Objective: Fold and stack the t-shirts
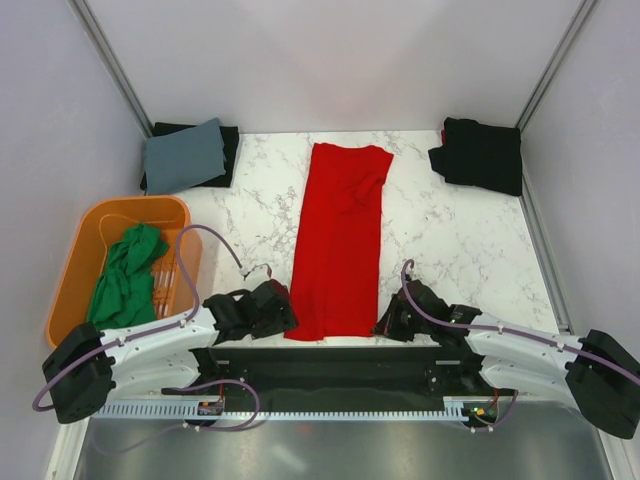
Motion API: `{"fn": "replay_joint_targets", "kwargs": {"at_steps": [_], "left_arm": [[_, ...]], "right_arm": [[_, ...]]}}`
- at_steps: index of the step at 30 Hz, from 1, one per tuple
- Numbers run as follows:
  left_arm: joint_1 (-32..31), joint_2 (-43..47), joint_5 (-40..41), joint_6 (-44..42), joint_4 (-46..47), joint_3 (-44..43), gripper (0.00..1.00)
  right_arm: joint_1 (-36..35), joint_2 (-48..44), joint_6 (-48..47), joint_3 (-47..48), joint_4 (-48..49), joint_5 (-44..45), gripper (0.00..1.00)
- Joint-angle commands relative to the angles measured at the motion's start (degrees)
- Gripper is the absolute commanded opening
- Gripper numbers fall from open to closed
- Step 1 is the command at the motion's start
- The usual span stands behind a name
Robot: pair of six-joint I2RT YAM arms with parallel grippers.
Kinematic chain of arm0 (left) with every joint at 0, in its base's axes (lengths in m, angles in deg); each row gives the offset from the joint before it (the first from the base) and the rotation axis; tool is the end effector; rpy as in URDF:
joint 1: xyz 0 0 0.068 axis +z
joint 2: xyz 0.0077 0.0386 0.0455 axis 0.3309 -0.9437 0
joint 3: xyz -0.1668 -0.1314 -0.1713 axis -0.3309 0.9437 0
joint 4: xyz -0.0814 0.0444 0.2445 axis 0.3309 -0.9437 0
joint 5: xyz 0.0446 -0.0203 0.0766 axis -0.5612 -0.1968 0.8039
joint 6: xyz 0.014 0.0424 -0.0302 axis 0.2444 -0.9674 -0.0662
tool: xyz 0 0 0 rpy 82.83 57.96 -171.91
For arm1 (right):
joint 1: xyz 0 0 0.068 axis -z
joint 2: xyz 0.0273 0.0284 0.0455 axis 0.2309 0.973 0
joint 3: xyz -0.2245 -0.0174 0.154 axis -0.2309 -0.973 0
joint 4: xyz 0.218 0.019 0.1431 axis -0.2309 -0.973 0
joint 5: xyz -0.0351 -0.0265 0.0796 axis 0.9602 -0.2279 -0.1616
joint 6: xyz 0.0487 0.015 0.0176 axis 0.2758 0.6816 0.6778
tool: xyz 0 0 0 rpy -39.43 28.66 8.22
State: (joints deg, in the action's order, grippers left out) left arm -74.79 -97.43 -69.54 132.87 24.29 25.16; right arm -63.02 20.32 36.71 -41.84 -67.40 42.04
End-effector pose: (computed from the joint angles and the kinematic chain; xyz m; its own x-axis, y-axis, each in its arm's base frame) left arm 0.1018 -0.1326 0.1599 -0.8771 -0.2725 -0.3956 -0.1382 0.9318 -0.3356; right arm 0.1065 0.1300 0.1331 -0.9260 0.3020 -0.2265 0.1018 0.7775 0.6206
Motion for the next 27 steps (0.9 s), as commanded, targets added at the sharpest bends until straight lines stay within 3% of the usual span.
{"fn": "replay_joint_targets", "kwargs": {"at_steps": [1, 8, 14, 15, 18, 22, 27], "left_arm": [[0.2, -2.4, -1.1, 2.2, 4.7, 0.4, 0.72], [0.2, -3.1, -2.0, 1.4, 7.7, 1.1, 0.52], [0.1, -3.1, -3.0, 0.4, 10.7, 2.0, 0.27], [0.1, -3.1, -3.1, 0.3, 10.9, 2.0, 0.17], [0.1, -1.9, -3.8, 0.1, 10.8, 1.9, 0.02], [-0.3, 2.6, -6.6, 1.6, 7.8, 0.9, 0.02], [-1.3, 8.2, -7.1, 2.7, 0.7, -5.0, 0.02]], "right_arm": [[-0.3, -1.0, -0.3, 0.0, -0.9, 1.1, 0.0], [-0.3, -3.3, 0.1, -0.8, -1.5, 1.2, 0.0], [-0.3, -3.4, 0.0, -0.9, -1.8, 1.0, 0.0], [-0.3, -3.4, -0.1, -0.9, -1.8, 1.0, 0.0], [-0.3, -4.3, 0.0, -0.6, -3.0, 0.8, 0.0], [-0.7, -7.1, 0.5, 2.0, -8.6, 0.9, 0.0], [-3.0, -14.3, 2.8, 8.0, -22.9, 4.0, 0.0]]}}
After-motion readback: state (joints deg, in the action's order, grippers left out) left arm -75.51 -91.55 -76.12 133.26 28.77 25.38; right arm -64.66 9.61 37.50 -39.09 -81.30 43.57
